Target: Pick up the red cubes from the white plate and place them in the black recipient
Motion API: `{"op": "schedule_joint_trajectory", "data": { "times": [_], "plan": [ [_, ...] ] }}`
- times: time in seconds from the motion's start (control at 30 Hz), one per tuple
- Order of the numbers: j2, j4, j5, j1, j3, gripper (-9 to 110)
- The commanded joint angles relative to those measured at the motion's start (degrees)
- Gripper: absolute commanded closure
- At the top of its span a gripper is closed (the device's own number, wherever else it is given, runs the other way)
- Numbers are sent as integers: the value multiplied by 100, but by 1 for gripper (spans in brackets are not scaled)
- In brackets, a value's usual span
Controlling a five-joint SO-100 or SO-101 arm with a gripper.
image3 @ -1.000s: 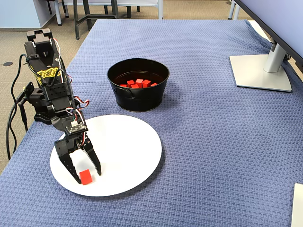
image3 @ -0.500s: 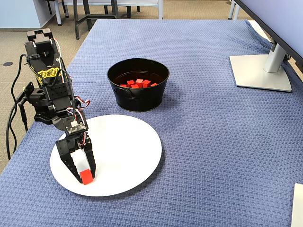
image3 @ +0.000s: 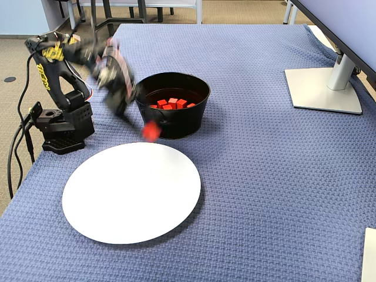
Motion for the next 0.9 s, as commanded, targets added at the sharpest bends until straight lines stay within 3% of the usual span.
{"op": "schedule_joint_trajectory", "data": {
  "times": [0.0,0.17,0.27,0.3,0.37,0.4,0.47,0.57,0.63,0.87],
  "plan": [
    [457,940,2057,-1380,-1134,102],
    [53,958,3999,-2786,-1143,102],
    [-352,826,4474,-3612,-1020,102],
    [-527,940,4280,-3981,-1020,95],
    [-809,1459,3498,-4702,-1107,61],
    [-853,1696,3261,-4834,-1143,57],
    [-650,1661,3094,-4544,-993,59],
    [-229,1433,3568,-3313,-905,78],
    [-53,1459,3753,-2610,-835,85],
    [756,1696,4201,-1608,0,88]
  ]
}}
